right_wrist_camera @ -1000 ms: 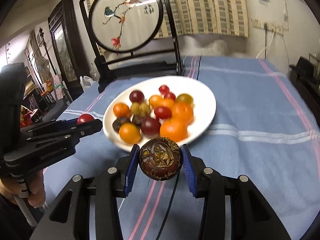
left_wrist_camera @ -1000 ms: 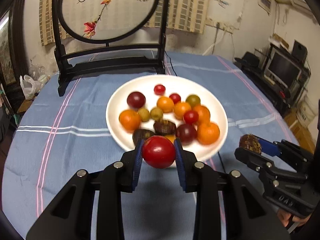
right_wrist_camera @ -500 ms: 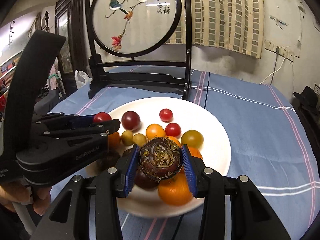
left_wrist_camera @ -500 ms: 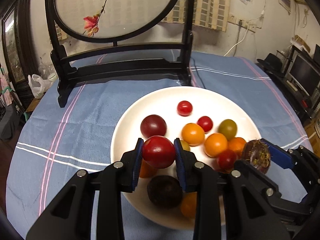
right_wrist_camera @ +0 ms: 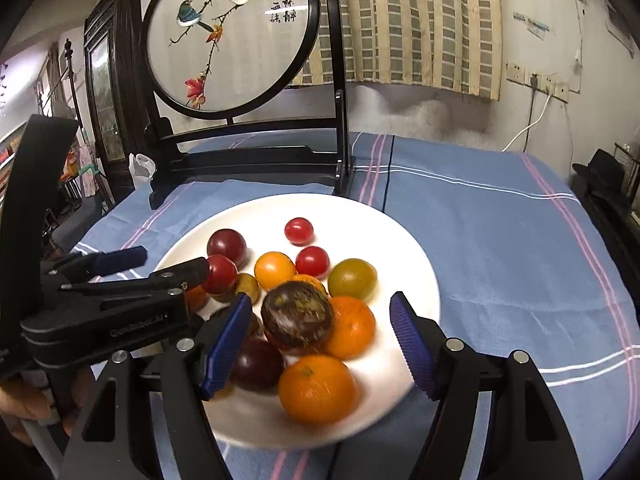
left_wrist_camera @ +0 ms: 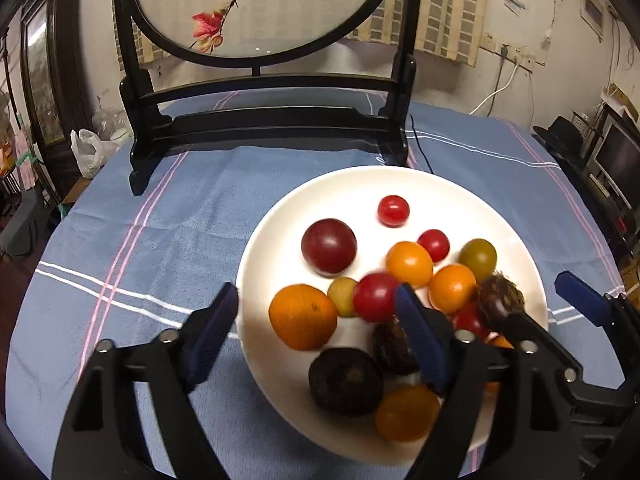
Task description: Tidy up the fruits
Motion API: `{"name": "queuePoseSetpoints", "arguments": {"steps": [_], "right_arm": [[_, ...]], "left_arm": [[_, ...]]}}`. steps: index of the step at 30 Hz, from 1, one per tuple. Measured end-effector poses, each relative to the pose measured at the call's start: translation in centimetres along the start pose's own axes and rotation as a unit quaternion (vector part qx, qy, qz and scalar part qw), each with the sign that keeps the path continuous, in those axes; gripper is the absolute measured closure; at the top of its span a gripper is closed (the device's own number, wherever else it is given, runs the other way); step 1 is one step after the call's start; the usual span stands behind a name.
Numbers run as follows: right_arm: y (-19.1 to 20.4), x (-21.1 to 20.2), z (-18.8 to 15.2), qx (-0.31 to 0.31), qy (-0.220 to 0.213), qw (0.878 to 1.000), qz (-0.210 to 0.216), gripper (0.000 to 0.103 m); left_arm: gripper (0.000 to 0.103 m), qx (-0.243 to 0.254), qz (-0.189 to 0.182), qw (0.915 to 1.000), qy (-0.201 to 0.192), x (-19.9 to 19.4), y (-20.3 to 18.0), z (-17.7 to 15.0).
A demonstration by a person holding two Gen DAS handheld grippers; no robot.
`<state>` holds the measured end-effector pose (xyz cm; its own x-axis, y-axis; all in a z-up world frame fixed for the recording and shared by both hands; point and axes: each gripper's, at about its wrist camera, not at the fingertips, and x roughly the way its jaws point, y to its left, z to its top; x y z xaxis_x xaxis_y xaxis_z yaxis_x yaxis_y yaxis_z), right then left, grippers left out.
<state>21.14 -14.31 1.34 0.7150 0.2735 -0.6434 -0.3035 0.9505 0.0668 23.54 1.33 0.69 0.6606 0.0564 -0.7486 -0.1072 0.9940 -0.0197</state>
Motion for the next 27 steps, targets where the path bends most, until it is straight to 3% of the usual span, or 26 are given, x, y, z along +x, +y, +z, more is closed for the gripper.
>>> {"name": "queuePoseSetpoints", "arguments": {"steps": [7, 15, 27], "right_arm": [[-0.9, -2.7, -1.7, 0.014, -0.004, 1.000, 0.006, 0.024], [-0.7, -5.7, -4.3, 0.011, -0.003, 1.000, 0.010, 0.020], [0.4, -7.1, -9.4, -0.004, 0.041, 0.999, 0.003, 0.015]], "left_arm": [[0.014, 0.001, -0.009, 0.9999, -0.010, -2.8, 0.0, -2.0], [0.013, 0.007, -0.018, 0.9998, -0.008, -5.6, 0.6, -5.9], [0.010, 0.012, -0.019, 0.9997, 0.002, -8.5, 0.8, -10.8]]}}
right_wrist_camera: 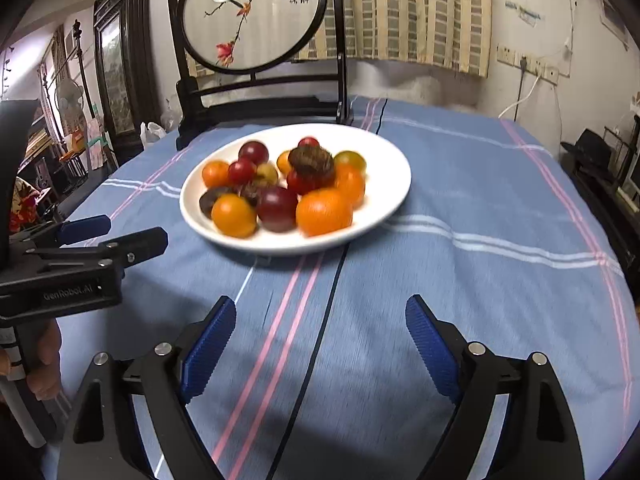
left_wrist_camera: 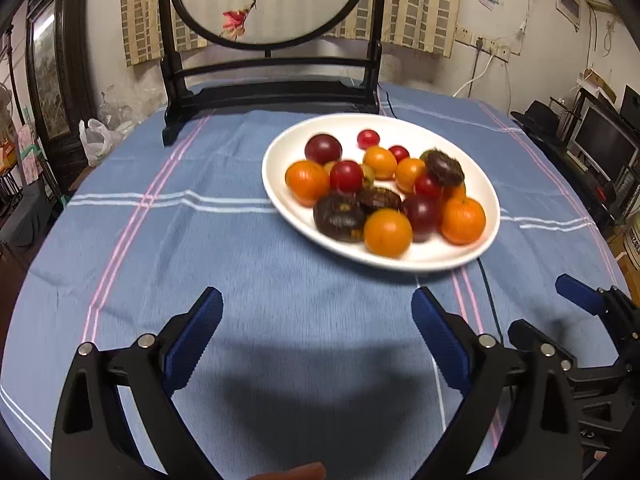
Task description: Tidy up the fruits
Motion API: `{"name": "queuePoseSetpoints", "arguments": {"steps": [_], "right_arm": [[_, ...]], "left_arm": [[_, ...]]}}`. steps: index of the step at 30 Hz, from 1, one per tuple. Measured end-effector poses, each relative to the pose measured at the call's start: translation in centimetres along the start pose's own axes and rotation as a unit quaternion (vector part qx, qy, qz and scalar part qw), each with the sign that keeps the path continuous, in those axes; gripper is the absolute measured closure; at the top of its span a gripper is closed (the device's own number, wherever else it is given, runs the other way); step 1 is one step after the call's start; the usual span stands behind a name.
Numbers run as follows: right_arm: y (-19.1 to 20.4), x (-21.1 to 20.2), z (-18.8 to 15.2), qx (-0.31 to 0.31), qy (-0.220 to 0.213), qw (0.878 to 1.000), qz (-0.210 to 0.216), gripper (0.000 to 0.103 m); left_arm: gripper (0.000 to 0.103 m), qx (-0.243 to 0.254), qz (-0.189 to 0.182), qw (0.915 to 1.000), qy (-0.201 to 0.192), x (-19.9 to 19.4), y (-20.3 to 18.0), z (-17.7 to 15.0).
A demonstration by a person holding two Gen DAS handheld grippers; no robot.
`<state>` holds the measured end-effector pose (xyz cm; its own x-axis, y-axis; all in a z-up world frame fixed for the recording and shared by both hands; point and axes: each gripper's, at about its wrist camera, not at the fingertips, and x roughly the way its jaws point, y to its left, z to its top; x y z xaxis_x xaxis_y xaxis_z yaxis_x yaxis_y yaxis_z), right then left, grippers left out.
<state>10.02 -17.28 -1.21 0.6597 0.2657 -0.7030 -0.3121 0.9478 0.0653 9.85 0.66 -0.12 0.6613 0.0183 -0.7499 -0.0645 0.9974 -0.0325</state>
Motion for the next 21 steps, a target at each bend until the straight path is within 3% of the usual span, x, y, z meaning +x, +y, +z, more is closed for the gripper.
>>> {"name": "queuePoseSetpoints", "arguments": {"steps": [4, 12, 21], "right_arm": [[-0.6, -0.3, -0.9, 0.014, -0.001, 1.000, 0.009, 0.015], [-0.9, -0.3, -2.2, 0.021, 0.015, 1.000, 0.009, 0.015], [-0.8, 0.4, -3.7, 0.021, 0.049, 0.999, -0.012, 0.013]], "left_arm": [[0.010, -0.013, -0.015, 0.9998, 0.010, -0.1, 0.2, -1.0], [0.010, -0.011, -0.005, 0.9999, 0.004, -0.5, 0.3, -2.2], [0.010, 0.002, -0.003, 0.9994, 0.035, 1.3, 0.3, -3.6]]}}
